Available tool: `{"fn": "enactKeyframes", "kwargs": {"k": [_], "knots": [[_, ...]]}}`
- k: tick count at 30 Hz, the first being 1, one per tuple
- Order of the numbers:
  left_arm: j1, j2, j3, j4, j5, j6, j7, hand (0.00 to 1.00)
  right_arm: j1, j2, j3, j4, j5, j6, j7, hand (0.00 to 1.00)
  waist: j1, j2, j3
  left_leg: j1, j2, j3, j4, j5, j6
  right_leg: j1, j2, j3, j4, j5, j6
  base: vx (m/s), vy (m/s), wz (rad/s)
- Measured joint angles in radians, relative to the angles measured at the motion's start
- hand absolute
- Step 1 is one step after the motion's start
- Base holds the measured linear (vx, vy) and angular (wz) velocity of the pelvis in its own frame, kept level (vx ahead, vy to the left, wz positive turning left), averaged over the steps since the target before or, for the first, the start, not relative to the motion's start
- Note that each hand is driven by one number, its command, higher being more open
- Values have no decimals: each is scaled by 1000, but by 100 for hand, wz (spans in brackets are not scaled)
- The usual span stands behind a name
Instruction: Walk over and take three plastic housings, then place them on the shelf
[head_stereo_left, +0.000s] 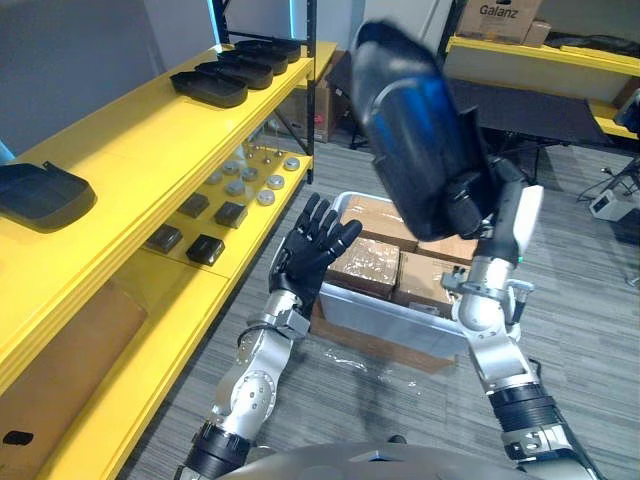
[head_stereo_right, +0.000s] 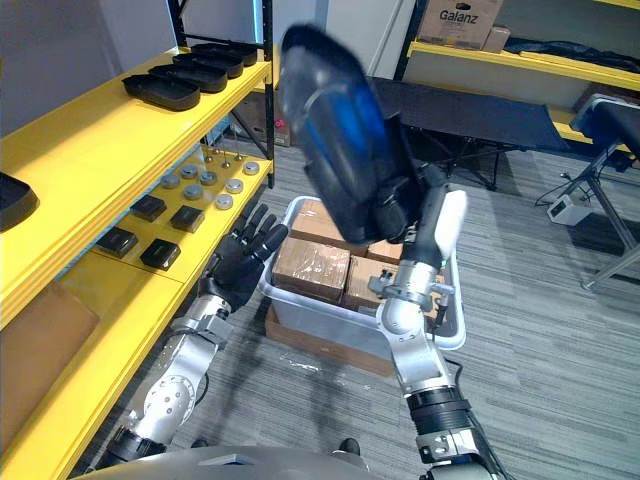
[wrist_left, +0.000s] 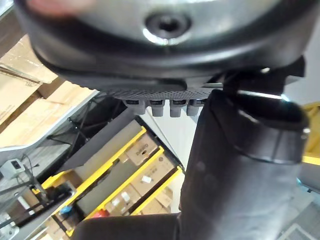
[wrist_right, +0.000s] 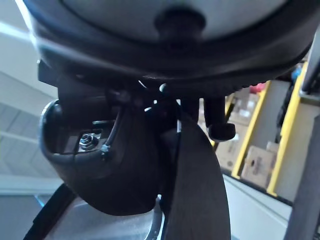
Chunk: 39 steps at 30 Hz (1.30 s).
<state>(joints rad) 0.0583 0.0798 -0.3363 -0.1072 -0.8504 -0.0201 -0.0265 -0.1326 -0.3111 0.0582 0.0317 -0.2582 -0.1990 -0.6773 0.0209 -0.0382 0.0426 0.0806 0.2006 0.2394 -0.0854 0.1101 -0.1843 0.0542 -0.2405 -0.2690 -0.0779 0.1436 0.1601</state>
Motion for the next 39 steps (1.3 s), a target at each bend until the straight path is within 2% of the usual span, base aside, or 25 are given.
{"fn": "enactKeyframes", "kwargs": {"k": [3, 12, 24, 39], "knots": [[0, 0, -4, 0, 1, 9, -34, 100, 1, 1, -3, 1, 0, -8, 36, 0, -2, 2, -1, 0, 0, 1, 0, 0, 0, -1, 0, 1, 0, 0, 0, 0, 0, 0], [0, -1, 8, 0, 2, 20, -36, 100, 18, 23, 3, 3, -10, -38, 121, 0, -2, 3, -1, -1, 0, 1, 0, 0, 0, -2, 0, 1, 0, 0, 0, 0, 0, 0], [-5, -5, 19, 0, 2, 20, -24, 100, 51, 89, 84, 14, -10, -38, 172, 0, -11, 17, -10, -3, 0, 1, 0, 0, 0, -5, 0, 1, 0, 0, 0, 0, 0, 0], [-38, -29, 14, 0, 6, 20, 5, 100, 67, 130, 182, 57, -9, -38, 221, 0, -23, 18, -11, -4, 0, 3, 0, 0, 0, -8, 0, 2, 0, -1, -1, 0, 0, 0]]}}
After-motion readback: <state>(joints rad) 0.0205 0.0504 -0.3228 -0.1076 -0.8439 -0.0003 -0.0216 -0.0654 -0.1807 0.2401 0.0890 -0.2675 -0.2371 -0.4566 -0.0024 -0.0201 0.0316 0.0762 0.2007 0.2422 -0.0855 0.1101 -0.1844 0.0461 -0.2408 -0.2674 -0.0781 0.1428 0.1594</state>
